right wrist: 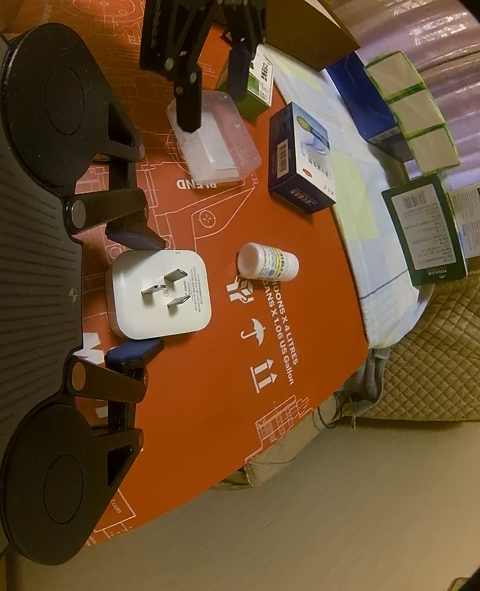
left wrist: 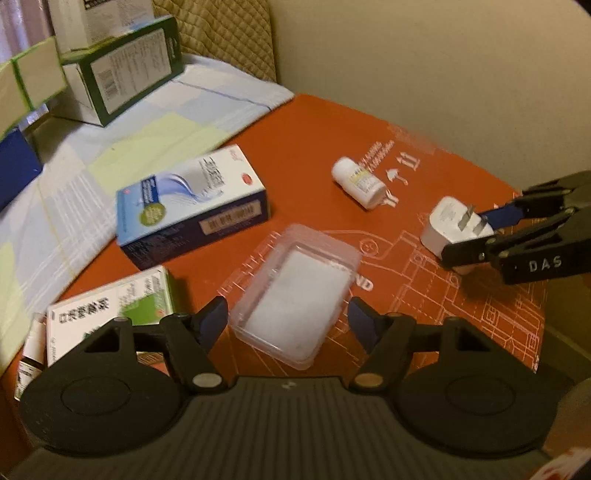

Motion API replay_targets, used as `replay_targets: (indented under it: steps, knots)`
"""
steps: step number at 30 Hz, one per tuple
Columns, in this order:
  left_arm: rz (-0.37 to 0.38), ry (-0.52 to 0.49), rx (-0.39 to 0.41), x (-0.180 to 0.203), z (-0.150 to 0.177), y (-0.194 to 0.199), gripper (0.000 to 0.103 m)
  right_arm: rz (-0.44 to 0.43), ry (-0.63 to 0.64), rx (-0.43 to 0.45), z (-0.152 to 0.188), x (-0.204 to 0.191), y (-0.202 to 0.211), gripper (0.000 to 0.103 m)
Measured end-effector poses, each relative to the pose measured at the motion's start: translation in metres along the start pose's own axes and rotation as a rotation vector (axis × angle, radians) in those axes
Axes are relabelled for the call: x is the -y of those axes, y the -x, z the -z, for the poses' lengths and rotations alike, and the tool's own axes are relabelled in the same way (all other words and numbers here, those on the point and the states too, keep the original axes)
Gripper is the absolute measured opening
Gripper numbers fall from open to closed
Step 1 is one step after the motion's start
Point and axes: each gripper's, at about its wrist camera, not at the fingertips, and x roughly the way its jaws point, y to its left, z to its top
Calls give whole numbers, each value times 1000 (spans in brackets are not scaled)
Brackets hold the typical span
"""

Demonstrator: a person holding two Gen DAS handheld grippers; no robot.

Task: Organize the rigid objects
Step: 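Grasp the clear plastic tray with the left gripper while the right gripper grasps the white plug adapter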

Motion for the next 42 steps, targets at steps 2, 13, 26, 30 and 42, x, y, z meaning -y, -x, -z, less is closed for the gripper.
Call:
replay_targets:
  steps: [2, 13, 26, 30, 42]
  knots:
    - [17, 0, -3, 5, 1, 0, 67, -5, -10, 2, 1, 2, 2, 48]
    - [-17, 121, -79, 6, -12, -15, 68, -7, -9, 3, 0, 2, 0, 56]
    - [-59, 221, -96, 0, -18, -22, 53, -14, 2, 14, -3, 1, -2, 57]
    - [-79, 210, -102, 2, -12, -20, 53, -10, -1, 16, -5, 2, -4, 57]
    - [-77, 251, -98, 3, 5, -8, 52, 17, 47, 13, -5, -5, -9, 47]
